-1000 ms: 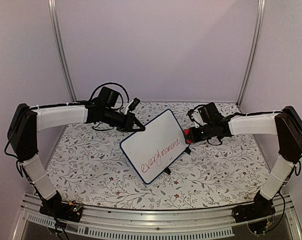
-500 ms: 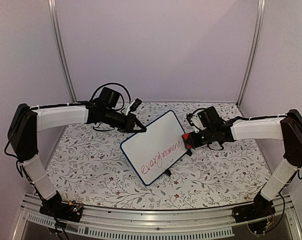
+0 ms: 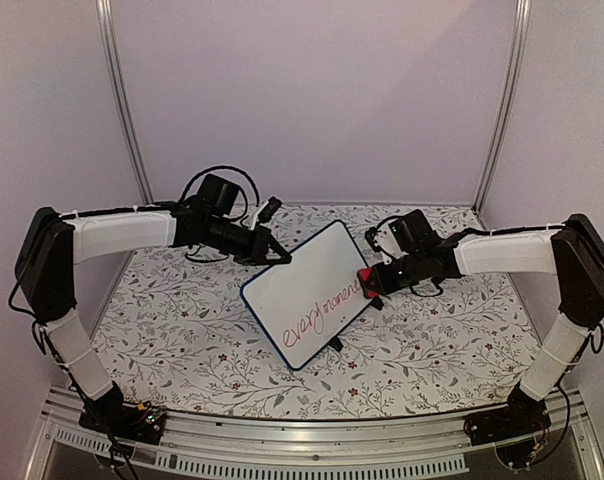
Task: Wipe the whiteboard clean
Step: Erase the whiteboard at the center of the board.
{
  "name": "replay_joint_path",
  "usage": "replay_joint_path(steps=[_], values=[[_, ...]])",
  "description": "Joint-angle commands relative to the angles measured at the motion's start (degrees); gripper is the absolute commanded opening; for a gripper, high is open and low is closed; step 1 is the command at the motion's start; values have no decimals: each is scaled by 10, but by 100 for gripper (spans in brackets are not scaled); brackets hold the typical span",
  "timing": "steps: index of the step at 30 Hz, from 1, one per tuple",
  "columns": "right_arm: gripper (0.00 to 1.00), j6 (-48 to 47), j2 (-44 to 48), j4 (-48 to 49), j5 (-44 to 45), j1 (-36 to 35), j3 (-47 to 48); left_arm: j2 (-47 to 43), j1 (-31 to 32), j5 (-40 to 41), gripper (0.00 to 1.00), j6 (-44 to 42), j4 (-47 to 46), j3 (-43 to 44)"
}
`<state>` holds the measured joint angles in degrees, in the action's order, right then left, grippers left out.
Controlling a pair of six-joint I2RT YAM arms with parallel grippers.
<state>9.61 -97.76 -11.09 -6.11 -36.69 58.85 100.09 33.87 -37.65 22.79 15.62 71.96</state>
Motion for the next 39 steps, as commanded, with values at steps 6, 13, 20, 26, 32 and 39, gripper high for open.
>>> replay_joint_path(steps=[6,13,20,26,32,39], values=[[3,-17,-32,16,21,-4,86,-9,15,-38,0,-28,0,5],[3,-25,-33,-3,4,-3,73,-12,16,-38,0,-28,0,5],[3,-28,-21,-4,-18,-3,-14,-11,15,-38,0,-28,-1,5],[3,-24,-16,-4,-24,-3,-62,-8,15,-38,0,-27,-1,5],[3,-18,-21,-28,-29,-3,-67,-7,16,-37,0,-28,-1,5],[3,-9,-24,-86,-5,-3,-49,-8,15,-37,0,-28,-1,5]])
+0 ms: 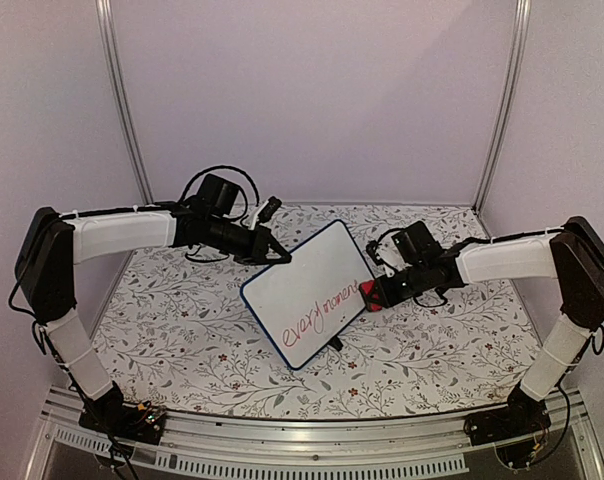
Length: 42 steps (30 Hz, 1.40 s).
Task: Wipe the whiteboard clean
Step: Erase the whiteboard at the center of the board.
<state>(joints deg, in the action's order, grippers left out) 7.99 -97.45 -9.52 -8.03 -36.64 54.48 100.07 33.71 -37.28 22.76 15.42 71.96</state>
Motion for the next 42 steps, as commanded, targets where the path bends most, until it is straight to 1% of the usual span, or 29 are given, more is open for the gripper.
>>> replay_joint_path(steps=[1,10,17,26,36,42], values=[[3,8,-27,-114,16,-4,0,-8,17,-41,0,-27,1,5],[3,15,-11,-177,11,-4,31,-8,17,-41,0,-27,1,5],[3,8,-20,-157,18,-4,53,-9,17,-41,0,-28,1,5],[3,-2,-51,-147,52,-2,120,-9,18,-41,0,-28,1,5],[3,-19,-66,-132,44,0,177,-7,18,-44,0,-27,2,5],[3,-25,-56,-119,35,0,189,-6,18,-42,0,-29,1,5]])
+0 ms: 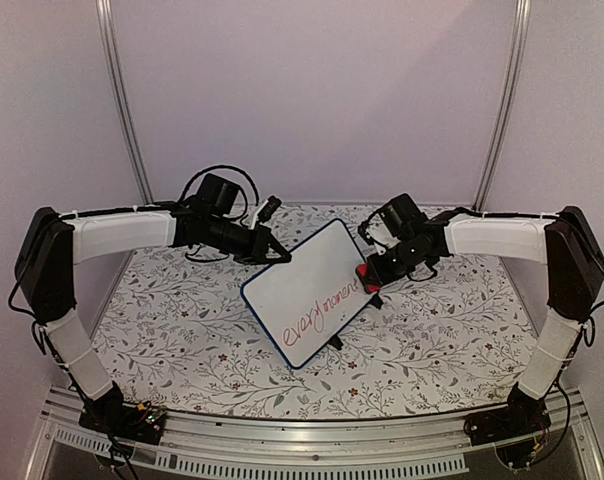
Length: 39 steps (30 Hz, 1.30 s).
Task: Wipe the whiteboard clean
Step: Erase the whiteboard at the center of the board.
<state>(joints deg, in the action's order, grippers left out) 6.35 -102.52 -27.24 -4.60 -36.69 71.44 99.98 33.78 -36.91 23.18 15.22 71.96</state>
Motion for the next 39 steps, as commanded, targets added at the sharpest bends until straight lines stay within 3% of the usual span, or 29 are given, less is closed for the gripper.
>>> replay_joint_path(steps=[1,12,27,39], values=[[3,-10,-2,60,-3,0,19,-6,17,-46,0,-33,4,5],[3,-22,17,59,-61,-14,-33,-3,17,-44,0,-32,3,5],[3,-9,17,51,-68,-19,-109,-4,17,-44,0,-31,3,5],[3,-25,14,27,-70,-39,-104,-5,17,-44,0,-31,3,5]])
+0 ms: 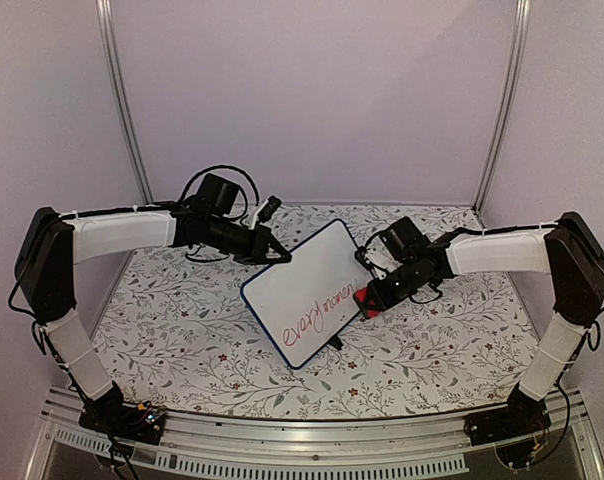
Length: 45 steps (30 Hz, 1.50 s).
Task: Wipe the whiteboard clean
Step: Erase the whiteboard at the center of the board.
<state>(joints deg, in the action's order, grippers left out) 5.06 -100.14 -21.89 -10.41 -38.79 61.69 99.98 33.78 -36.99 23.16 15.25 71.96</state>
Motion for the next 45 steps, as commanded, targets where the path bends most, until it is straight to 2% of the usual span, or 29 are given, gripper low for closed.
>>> replay_joint_path(steps=[1,9,27,33,45], values=[[3,-15,-11,-31,-11,-19,-6,-5,18,-43,0,-31,3,5],[3,-22,-10,-32,1,-20,6,-4,17,-44,0,-31,4,5],[3,-33,-40,-26,28,-20,113,-2,17,-45,0,-33,3,5],[3,-33,-37,-39,17,-20,106,-2,17,-45,0,-32,3,5],[2,-25,-16,-45,1,-29,20,-3,17,-44,0,-32,4,5]])
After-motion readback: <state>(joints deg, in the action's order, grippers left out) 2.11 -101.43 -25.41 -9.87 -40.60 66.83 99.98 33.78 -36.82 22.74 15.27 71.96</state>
